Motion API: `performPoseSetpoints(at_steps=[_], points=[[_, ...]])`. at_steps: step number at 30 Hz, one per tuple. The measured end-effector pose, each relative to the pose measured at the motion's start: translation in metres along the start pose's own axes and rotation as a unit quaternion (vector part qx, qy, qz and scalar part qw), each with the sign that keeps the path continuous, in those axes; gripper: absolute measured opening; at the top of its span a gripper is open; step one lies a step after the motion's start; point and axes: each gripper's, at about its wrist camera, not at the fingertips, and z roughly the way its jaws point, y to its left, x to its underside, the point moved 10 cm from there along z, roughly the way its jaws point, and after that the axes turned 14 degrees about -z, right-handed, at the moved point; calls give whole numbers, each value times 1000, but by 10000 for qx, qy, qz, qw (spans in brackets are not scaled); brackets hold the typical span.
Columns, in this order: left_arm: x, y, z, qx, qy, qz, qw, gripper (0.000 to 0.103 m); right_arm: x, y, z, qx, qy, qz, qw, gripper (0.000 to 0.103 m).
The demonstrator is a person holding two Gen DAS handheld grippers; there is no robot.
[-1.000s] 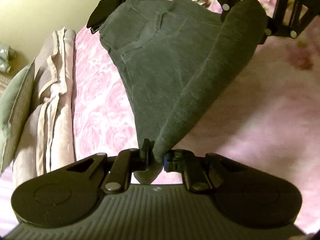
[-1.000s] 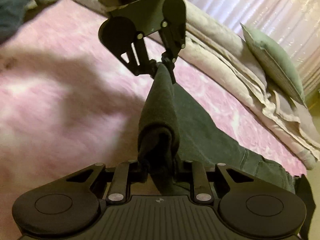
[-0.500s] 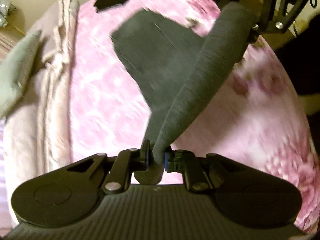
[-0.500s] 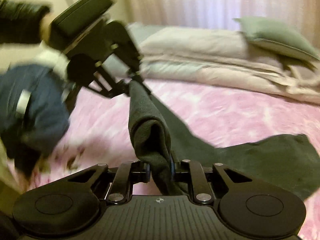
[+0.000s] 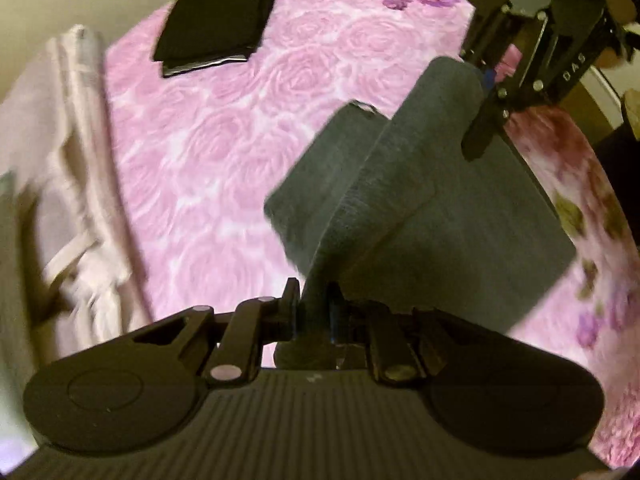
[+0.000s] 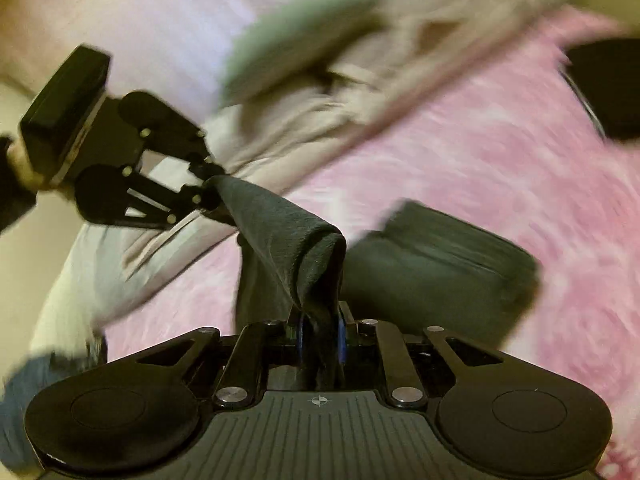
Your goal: Fold clothes
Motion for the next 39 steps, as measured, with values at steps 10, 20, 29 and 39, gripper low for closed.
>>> performPoseSetpoints(at_steps=[10, 20, 29, 39], points=[[-34, 39, 85, 282, 181, -1096, 9934, 39, 21, -114, -10, 353, 14, 1276, 9912, 30], [-29, 74, 124, 324, -32, -2845, 9581, 37, 13, -150, 17, 666, -27, 1823, 9810, 46], [-35, 74, 164, 402, -74, -2942, 9549, 42, 24, -173, 42, 941, 358, 1677, 9807, 45], [0, 55, 76, 494, -476, -3221, 9442, 37, 22, -127, 20, 945, 212, 1562, 9830, 81]])
